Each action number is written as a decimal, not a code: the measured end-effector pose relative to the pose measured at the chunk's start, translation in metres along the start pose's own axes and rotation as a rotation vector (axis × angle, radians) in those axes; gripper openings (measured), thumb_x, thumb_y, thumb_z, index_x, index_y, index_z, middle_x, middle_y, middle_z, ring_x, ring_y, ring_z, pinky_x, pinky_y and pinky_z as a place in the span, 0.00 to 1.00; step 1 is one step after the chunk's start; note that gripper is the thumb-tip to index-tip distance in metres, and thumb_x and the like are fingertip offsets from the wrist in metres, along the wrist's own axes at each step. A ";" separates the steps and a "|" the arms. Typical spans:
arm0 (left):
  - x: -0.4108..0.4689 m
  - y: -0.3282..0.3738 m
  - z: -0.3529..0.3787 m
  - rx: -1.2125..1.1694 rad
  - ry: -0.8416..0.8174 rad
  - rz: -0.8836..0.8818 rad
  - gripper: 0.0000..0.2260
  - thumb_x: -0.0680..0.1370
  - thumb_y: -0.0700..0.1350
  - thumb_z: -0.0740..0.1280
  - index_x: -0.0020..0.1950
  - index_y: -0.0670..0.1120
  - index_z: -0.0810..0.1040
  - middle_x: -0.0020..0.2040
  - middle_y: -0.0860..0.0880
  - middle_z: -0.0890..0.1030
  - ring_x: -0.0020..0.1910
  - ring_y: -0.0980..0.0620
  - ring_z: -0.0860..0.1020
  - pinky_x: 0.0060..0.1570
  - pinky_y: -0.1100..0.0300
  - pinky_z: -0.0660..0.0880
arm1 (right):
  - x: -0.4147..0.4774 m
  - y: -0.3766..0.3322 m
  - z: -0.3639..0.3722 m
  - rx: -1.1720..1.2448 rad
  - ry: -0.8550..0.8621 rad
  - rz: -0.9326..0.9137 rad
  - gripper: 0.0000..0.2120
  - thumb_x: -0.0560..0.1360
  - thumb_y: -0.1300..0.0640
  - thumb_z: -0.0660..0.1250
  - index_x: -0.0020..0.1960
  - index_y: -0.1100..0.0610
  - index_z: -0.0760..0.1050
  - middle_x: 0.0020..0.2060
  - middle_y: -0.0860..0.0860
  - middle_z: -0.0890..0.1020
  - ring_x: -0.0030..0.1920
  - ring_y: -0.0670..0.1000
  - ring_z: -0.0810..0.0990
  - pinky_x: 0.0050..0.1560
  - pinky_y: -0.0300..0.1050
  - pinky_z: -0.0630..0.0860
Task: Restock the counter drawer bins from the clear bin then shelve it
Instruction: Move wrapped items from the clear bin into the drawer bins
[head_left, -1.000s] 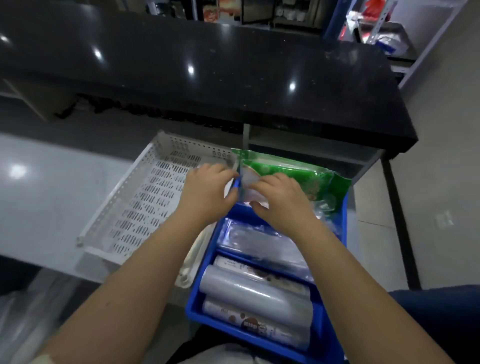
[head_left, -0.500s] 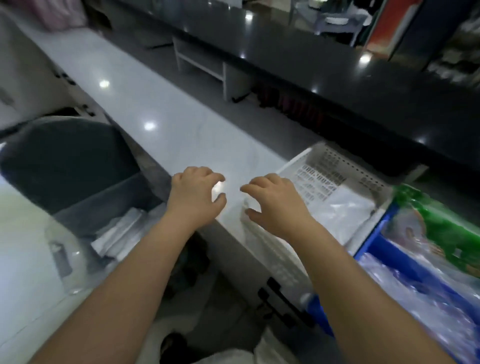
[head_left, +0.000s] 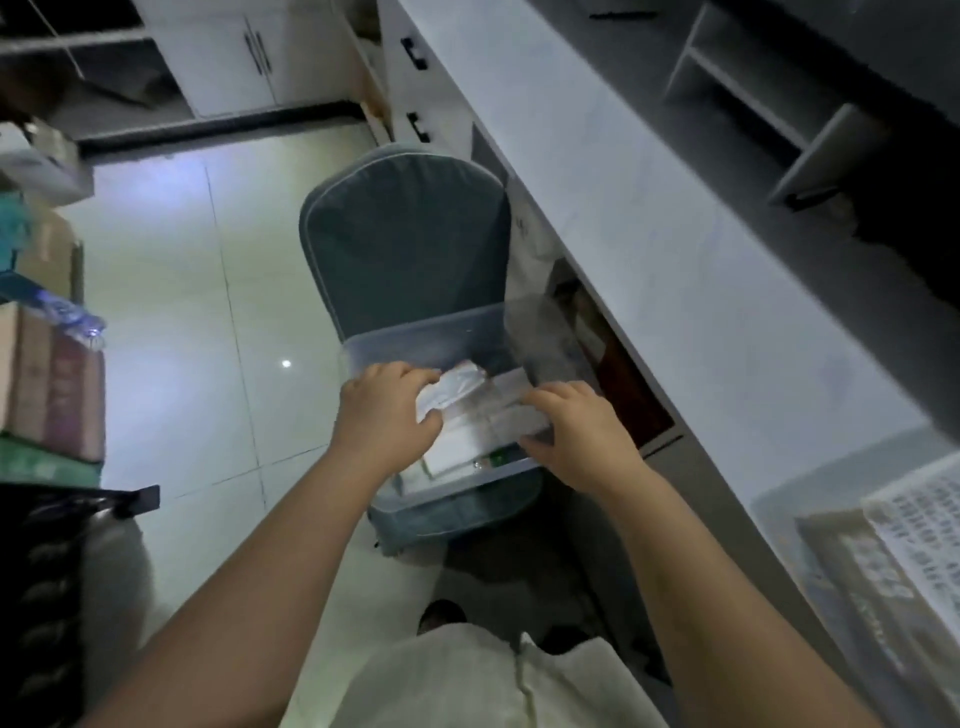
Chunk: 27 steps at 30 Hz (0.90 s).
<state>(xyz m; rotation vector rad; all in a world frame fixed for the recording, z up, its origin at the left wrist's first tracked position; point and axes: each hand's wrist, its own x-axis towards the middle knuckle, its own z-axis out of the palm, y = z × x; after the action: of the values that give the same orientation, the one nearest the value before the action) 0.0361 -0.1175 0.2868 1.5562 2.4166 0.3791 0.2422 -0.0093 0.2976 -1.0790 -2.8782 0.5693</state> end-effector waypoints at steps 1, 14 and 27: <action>0.002 -0.012 0.005 -0.008 -0.019 -0.026 0.20 0.72 0.53 0.66 0.64 0.54 0.76 0.59 0.49 0.80 0.58 0.44 0.75 0.51 0.51 0.72 | 0.009 -0.003 0.009 0.003 -0.027 0.001 0.22 0.73 0.50 0.69 0.67 0.50 0.72 0.64 0.50 0.76 0.65 0.55 0.69 0.62 0.55 0.70; 0.080 -0.072 0.112 -0.088 -0.259 -0.283 0.20 0.75 0.49 0.64 0.67 0.51 0.73 0.62 0.47 0.76 0.60 0.43 0.73 0.58 0.46 0.71 | 0.155 0.054 0.112 0.064 -0.407 -0.028 0.22 0.74 0.53 0.66 0.68 0.52 0.70 0.66 0.51 0.73 0.66 0.56 0.67 0.64 0.53 0.67; 0.165 -0.126 0.238 -0.144 -0.541 -0.431 0.29 0.77 0.50 0.64 0.76 0.48 0.58 0.75 0.43 0.62 0.71 0.41 0.62 0.66 0.47 0.65 | 0.230 0.121 0.223 0.173 -0.544 0.121 0.21 0.73 0.60 0.67 0.66 0.56 0.72 0.65 0.57 0.74 0.66 0.59 0.67 0.66 0.52 0.66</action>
<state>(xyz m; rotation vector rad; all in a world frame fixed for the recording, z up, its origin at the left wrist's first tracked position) -0.0573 0.0033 0.0105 0.8896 2.1461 0.0340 0.1119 0.1481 0.0223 -1.2354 -3.1181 1.2719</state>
